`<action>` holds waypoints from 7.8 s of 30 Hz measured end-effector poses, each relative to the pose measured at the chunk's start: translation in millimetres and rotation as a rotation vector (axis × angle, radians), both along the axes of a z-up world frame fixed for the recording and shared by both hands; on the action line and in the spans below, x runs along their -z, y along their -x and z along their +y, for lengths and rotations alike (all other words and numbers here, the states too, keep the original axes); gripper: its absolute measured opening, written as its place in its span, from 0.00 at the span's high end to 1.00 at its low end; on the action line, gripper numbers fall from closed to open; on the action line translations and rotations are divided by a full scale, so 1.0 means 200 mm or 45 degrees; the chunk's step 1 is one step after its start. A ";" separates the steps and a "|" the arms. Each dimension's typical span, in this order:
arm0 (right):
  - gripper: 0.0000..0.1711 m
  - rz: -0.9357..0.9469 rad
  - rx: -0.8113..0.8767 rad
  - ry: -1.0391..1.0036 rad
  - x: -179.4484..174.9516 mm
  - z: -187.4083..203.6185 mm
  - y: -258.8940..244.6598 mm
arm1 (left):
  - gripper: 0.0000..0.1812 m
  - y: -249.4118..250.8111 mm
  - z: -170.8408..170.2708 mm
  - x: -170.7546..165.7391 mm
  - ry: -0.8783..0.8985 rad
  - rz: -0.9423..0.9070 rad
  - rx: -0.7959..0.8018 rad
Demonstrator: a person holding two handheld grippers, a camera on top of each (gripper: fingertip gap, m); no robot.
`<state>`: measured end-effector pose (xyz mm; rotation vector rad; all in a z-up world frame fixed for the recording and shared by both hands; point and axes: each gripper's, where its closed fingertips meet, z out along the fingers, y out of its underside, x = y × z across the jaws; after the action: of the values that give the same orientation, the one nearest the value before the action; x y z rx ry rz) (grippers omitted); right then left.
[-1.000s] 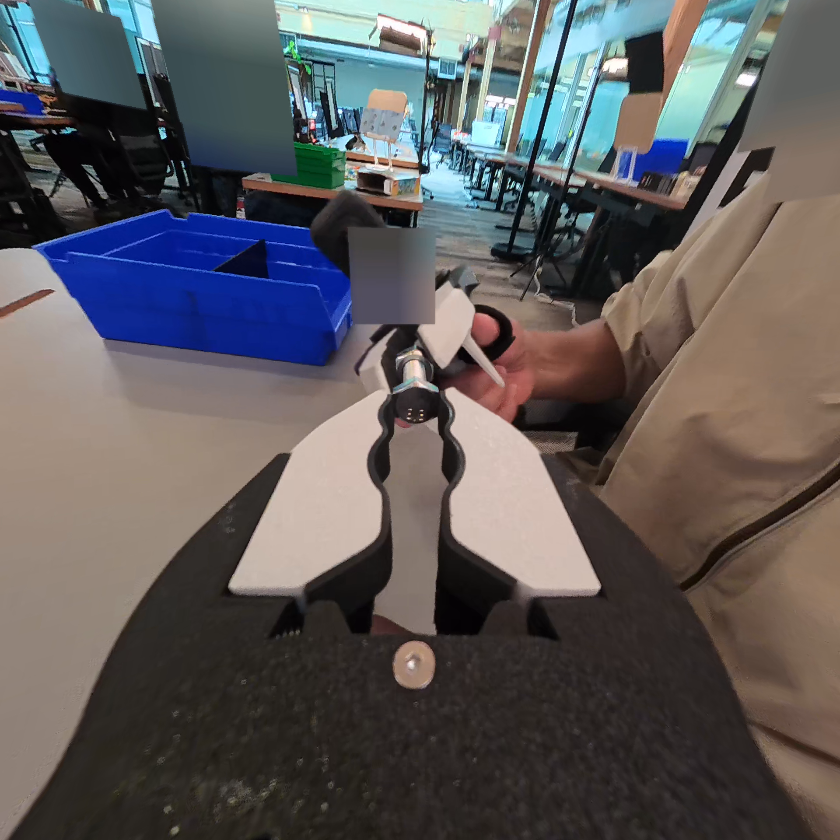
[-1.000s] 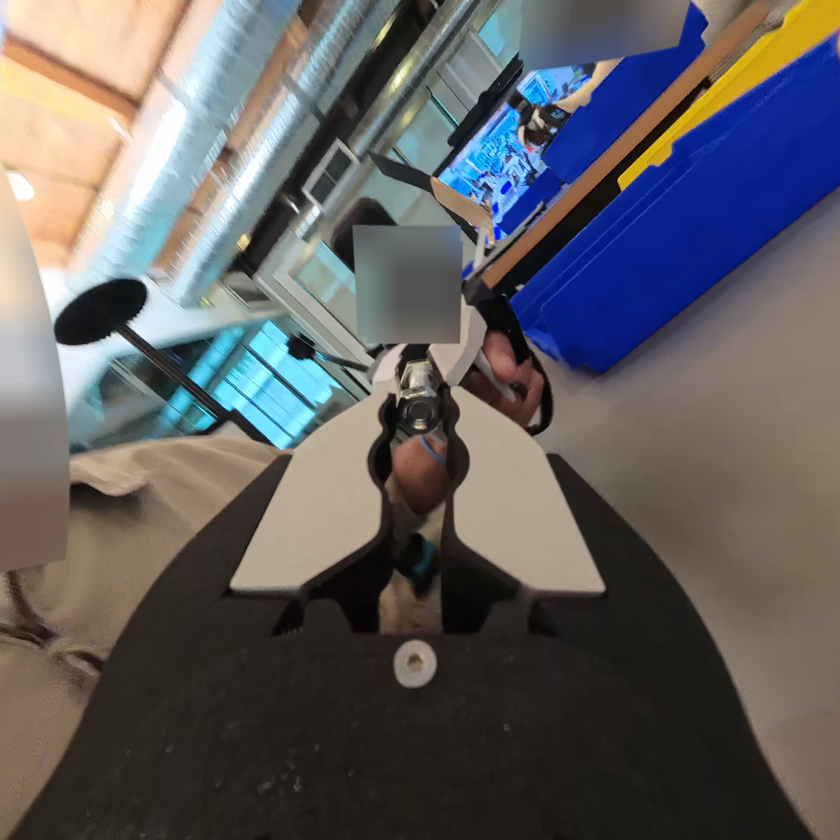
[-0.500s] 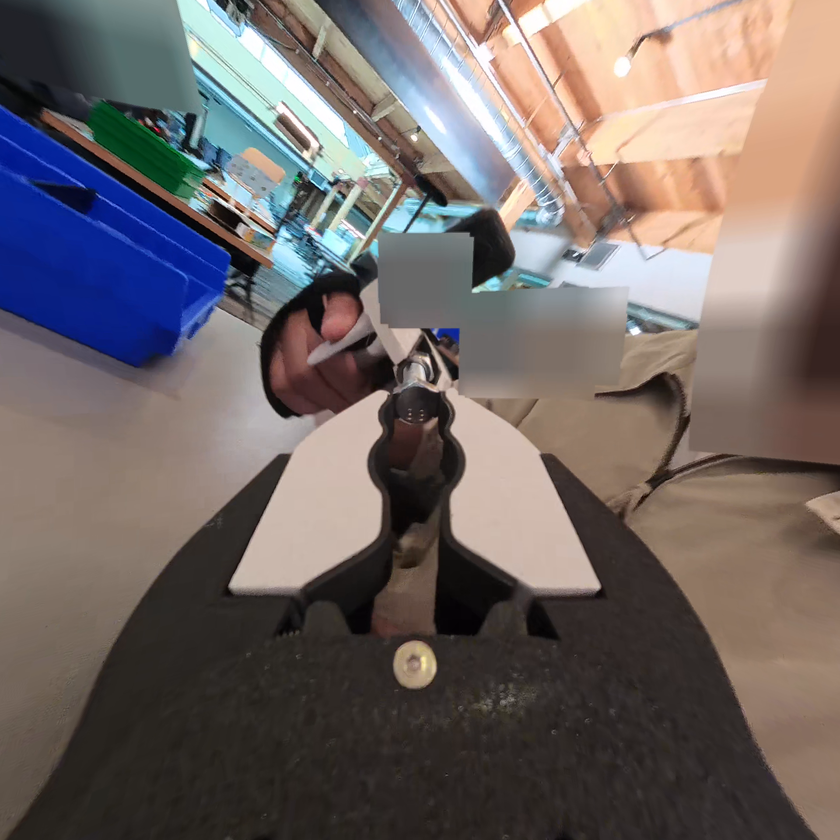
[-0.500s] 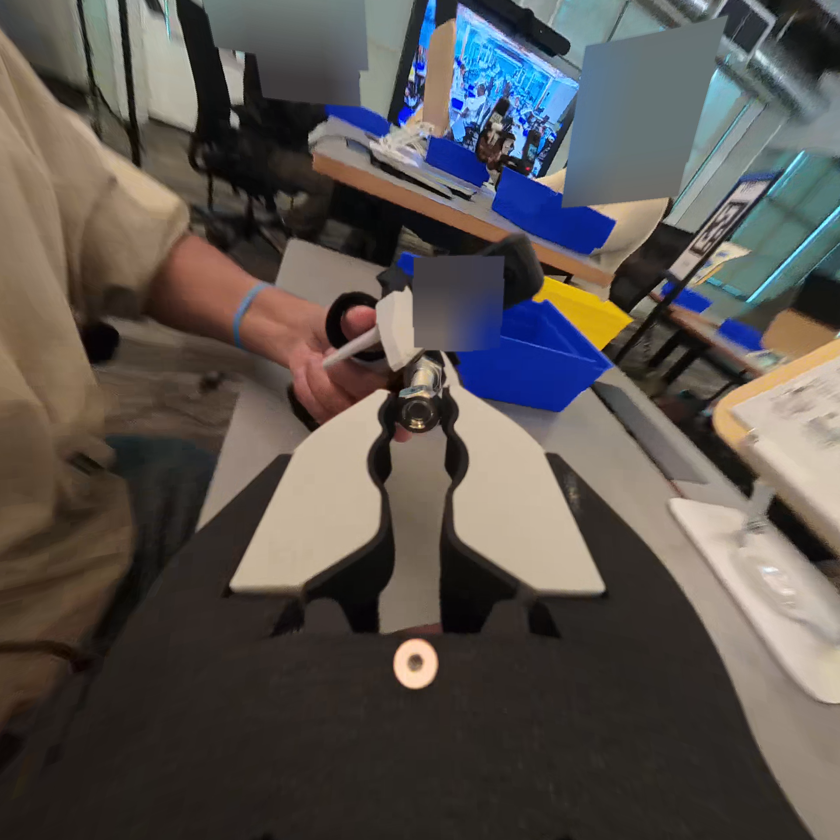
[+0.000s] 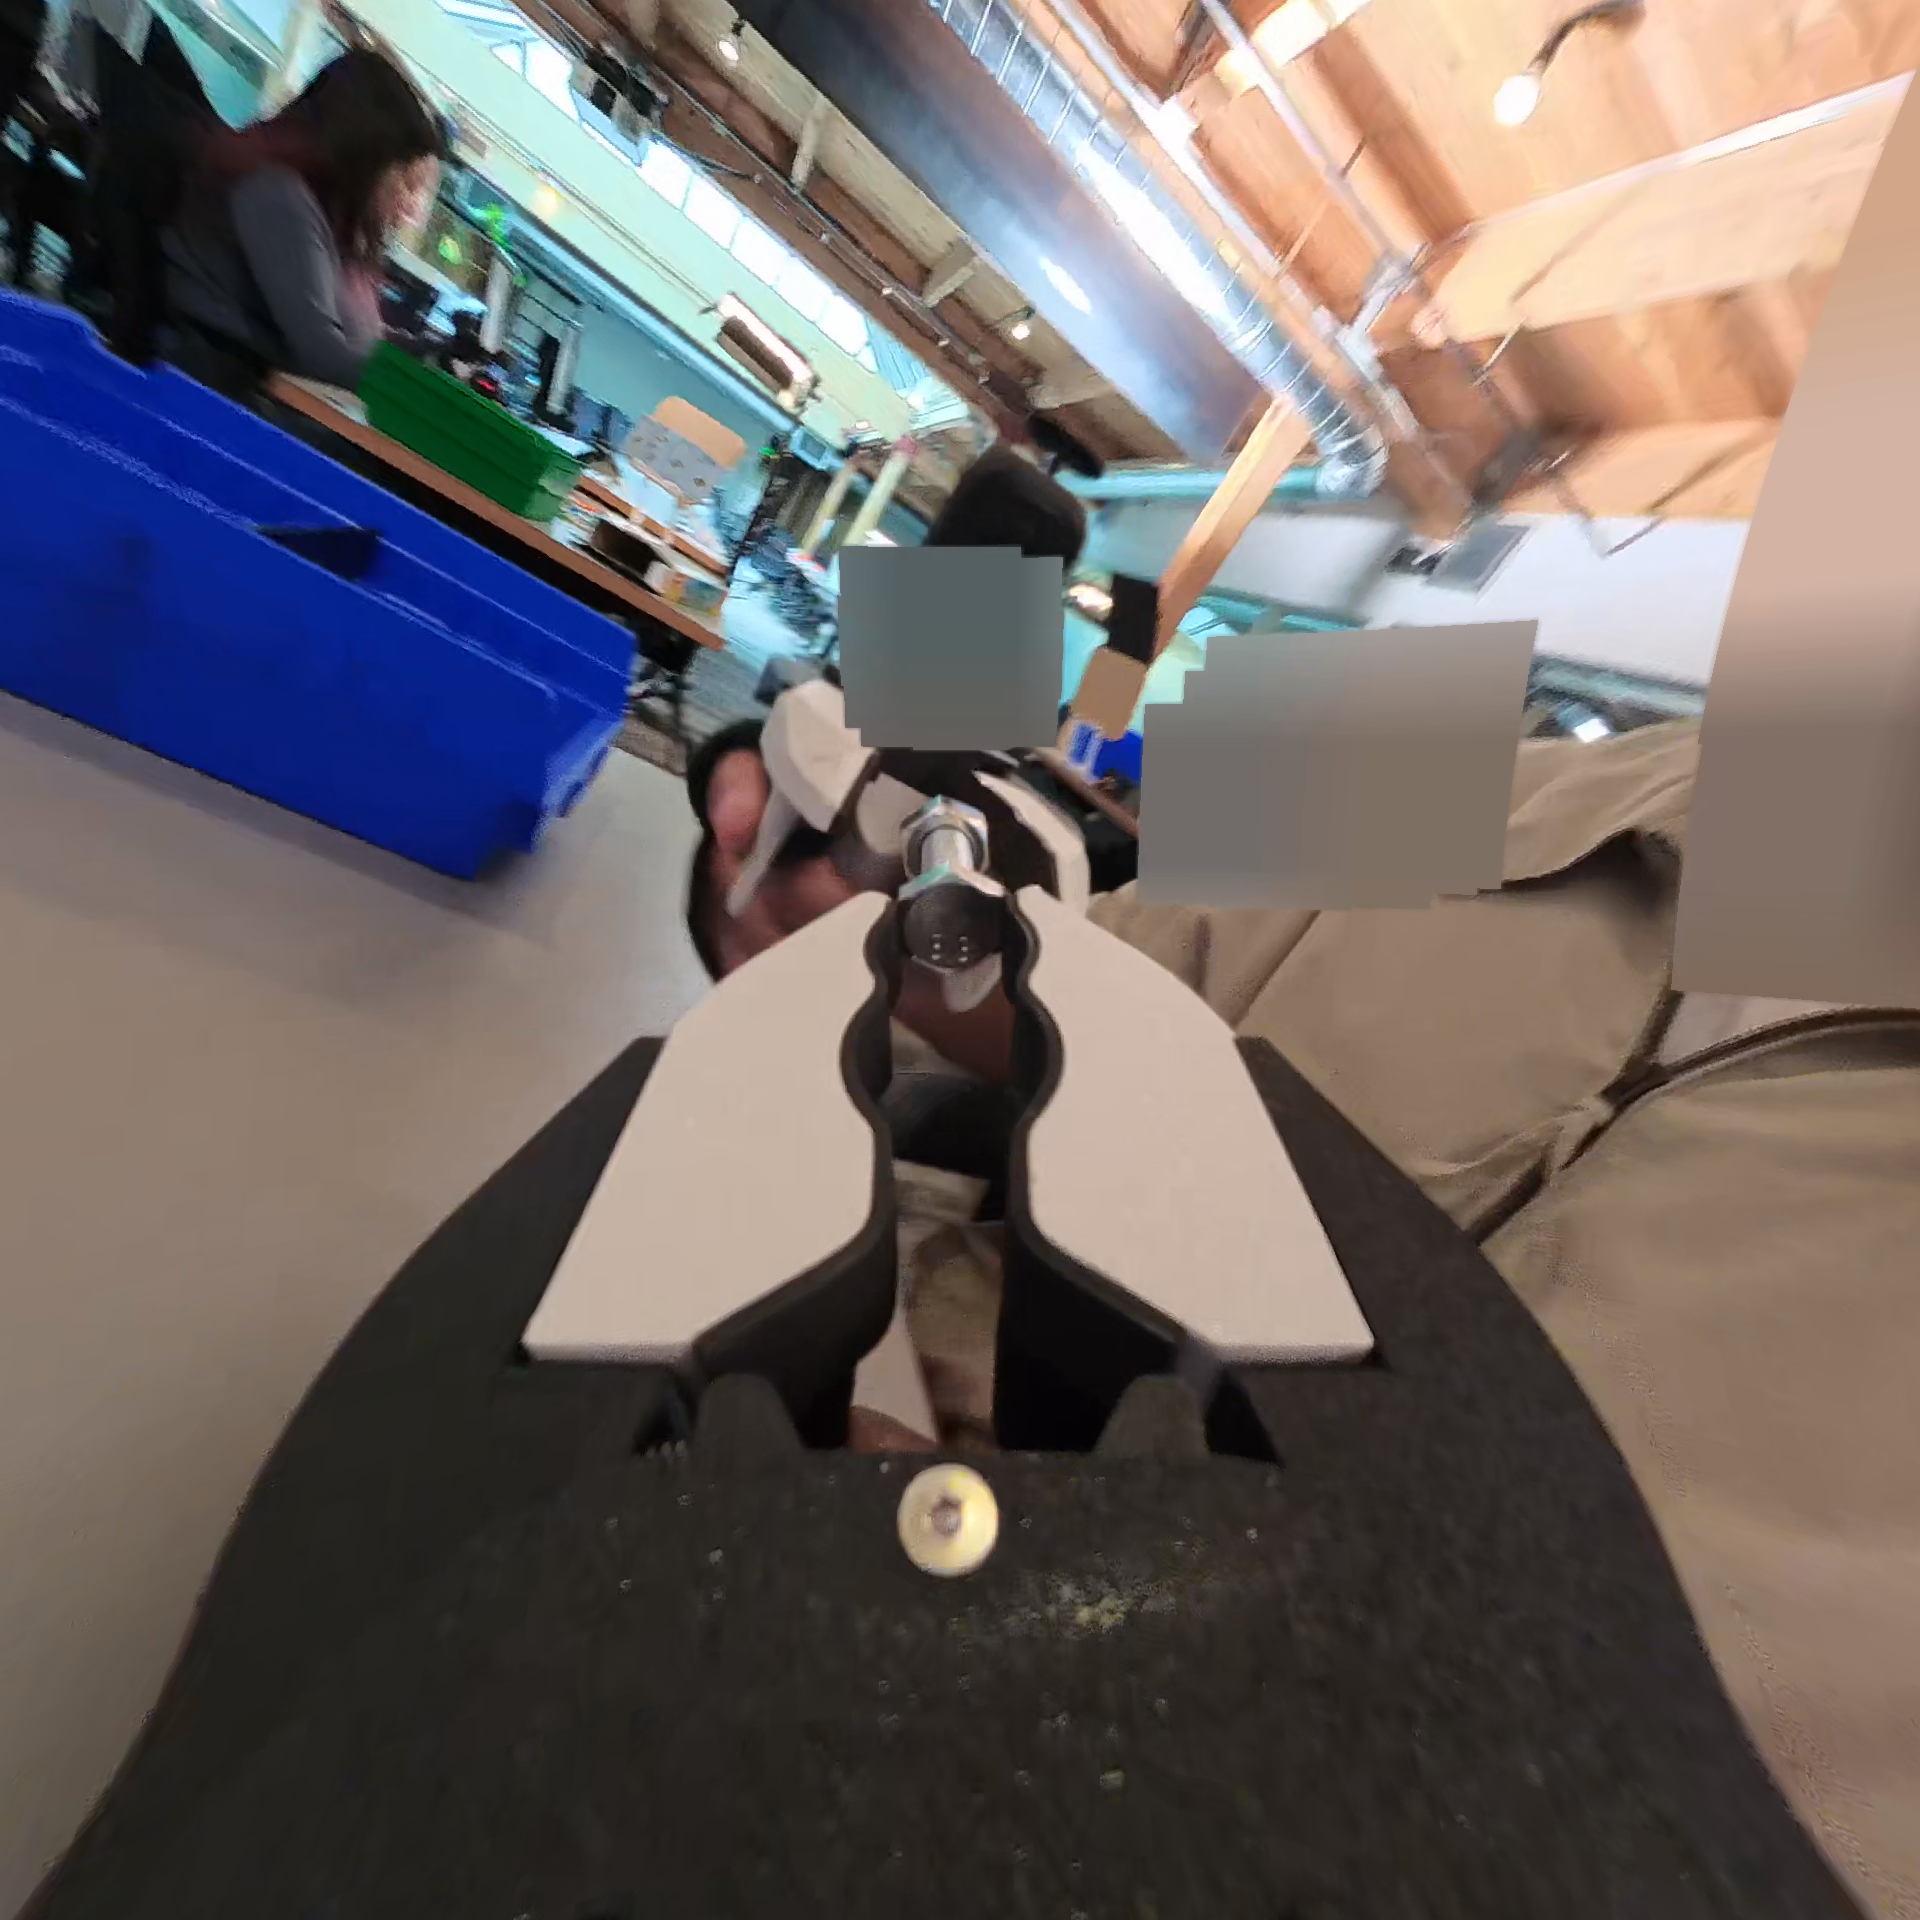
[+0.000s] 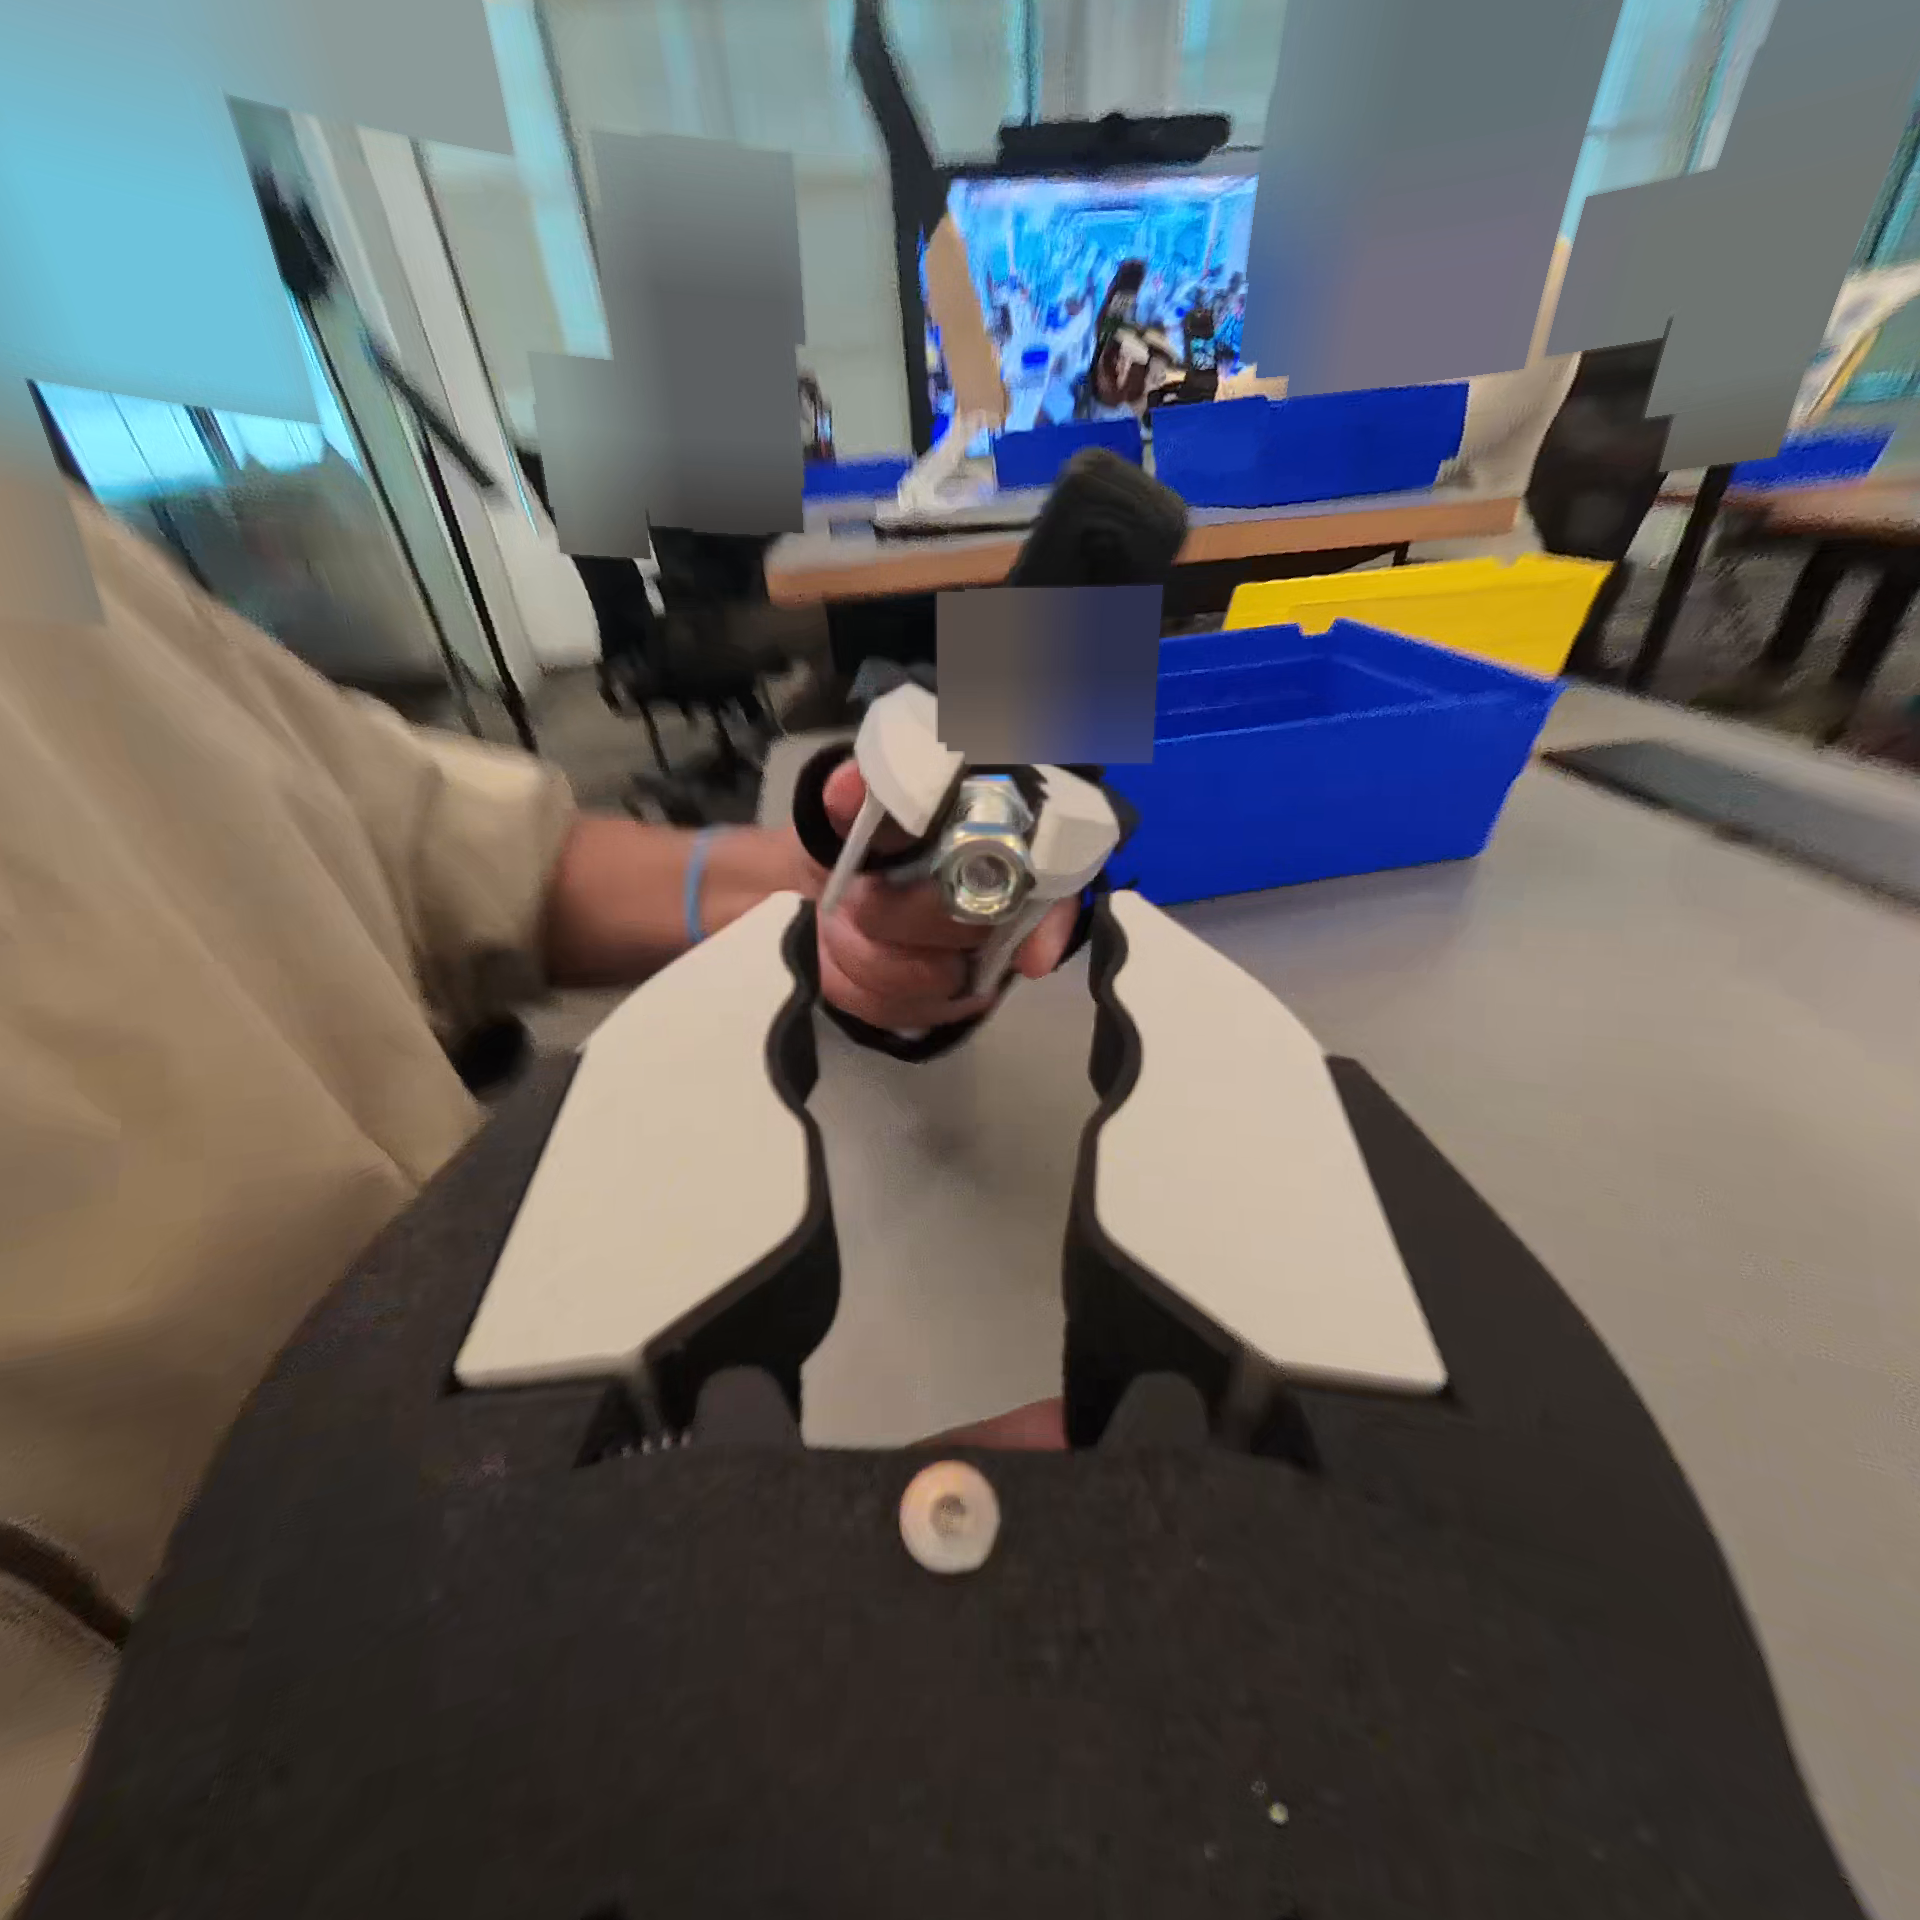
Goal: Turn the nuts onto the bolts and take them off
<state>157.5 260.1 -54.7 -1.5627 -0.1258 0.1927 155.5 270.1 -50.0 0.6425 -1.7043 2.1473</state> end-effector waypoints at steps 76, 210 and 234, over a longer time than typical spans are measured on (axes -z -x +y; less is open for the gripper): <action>0.90 0.833 -0.043 -0.126 0.06 0.02 0.05 | 0.90 0.05 -0.06 0.08 -0.373 -0.357 -0.117; 0.89 -1.327 0.187 0.070 0.05 -0.03 0.05 | 0.91 0.08 -0.09 0.06 0.136 0.463 0.268; 0.72 1.334 -0.201 -0.174 0.11 0.08 0.09 | 0.90 0.05 0.02 0.12 -0.410 -0.304 -0.177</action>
<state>140.5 275.5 -76.4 -1.1514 0.5501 1.0681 145.0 274.7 -73.4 0.6223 -2.2240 2.1302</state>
